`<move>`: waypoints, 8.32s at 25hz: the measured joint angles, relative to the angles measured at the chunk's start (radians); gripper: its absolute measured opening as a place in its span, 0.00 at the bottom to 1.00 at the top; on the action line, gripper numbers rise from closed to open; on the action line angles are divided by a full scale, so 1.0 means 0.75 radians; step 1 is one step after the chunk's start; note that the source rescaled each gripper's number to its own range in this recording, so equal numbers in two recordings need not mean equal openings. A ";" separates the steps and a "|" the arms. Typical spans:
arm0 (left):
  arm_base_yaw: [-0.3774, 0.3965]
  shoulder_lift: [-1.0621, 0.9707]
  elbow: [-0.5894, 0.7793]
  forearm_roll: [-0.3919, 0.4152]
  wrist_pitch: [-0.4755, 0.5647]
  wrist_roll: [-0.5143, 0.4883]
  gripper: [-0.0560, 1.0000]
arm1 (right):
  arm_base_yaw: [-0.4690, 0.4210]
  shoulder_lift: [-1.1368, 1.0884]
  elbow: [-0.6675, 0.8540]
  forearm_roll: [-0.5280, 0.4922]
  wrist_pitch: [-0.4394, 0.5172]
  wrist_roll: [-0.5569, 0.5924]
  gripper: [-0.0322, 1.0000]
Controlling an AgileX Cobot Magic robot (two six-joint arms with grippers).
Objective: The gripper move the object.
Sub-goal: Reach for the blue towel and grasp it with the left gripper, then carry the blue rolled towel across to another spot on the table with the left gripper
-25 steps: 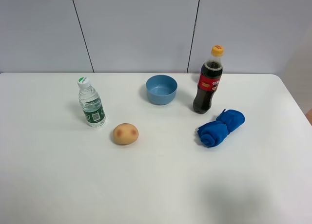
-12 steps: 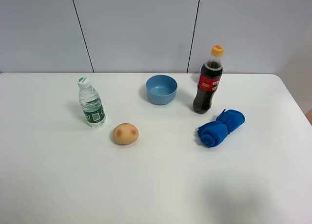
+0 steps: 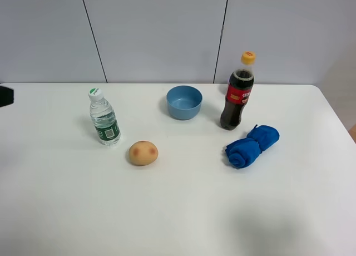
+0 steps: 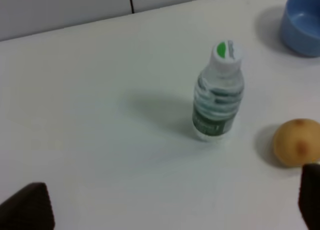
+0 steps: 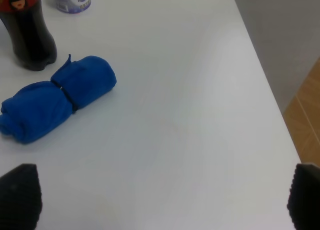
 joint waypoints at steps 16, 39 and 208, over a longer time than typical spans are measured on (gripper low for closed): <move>-0.608 0.744 -0.492 0.052 -0.066 0.146 1.00 | 0.000 0.000 0.000 0.000 0.000 0.000 1.00; -1.108 1.198 -0.744 -0.015 -0.348 0.014 1.00 | 0.000 0.000 0.000 0.000 0.000 0.000 1.00; -0.360 0.757 0.796 0.486 -1.064 -0.983 0.06 | 0.000 0.000 0.000 0.000 0.000 0.001 1.00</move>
